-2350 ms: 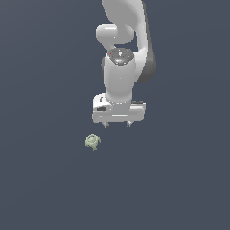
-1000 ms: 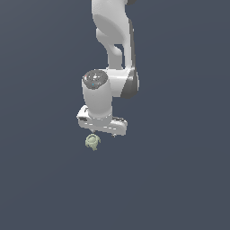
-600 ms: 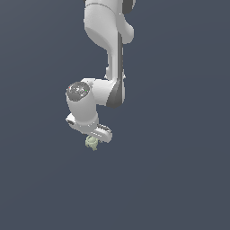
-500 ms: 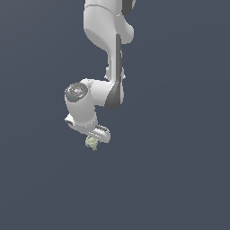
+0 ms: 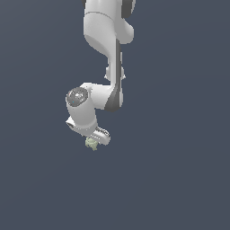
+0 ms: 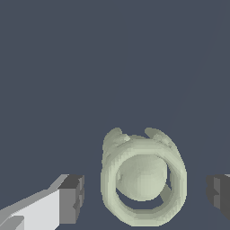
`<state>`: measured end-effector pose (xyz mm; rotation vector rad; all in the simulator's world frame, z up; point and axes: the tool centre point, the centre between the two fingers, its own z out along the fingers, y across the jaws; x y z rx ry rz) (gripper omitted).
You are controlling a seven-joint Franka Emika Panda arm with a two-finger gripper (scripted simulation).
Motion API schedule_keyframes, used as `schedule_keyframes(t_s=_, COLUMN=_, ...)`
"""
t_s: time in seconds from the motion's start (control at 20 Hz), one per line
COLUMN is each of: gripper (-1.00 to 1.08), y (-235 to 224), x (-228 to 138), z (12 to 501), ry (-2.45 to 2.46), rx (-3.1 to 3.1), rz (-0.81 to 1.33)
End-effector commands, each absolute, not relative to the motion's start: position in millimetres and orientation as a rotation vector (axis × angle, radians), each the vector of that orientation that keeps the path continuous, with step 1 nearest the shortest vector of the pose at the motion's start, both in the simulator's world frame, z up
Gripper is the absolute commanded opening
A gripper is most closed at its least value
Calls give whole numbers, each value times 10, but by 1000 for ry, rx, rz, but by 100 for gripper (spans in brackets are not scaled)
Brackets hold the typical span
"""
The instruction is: Pick up the object and move it to a goal position.
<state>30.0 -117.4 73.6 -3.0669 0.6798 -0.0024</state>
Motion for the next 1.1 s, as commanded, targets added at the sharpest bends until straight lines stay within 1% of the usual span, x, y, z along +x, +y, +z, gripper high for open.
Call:
schedule_keyframes(t_s=0.0, gripper=100, y=-1177, x=290, z=592, ry=683, rx=-3066, rz=0)
schedule_keyframes(t_s=0.2, gripper=100, y=-1182, x=289, z=430, ry=686, rx=-3066, rz=0)
schedule_keyframes(t_s=0.4, gripper=100, y=-1183, x=301, z=399, ry=686, rx=-3066, rz=0)
schedule_keyframes(t_s=0.45, gripper=-100, y=-1183, x=301, z=399, ry=686, rx=-3066, rz=0)
schedule_keyframes(t_s=1.05, gripper=-100, y=-1179, x=302, z=414, ry=686, rx=-3066, rz=-1)
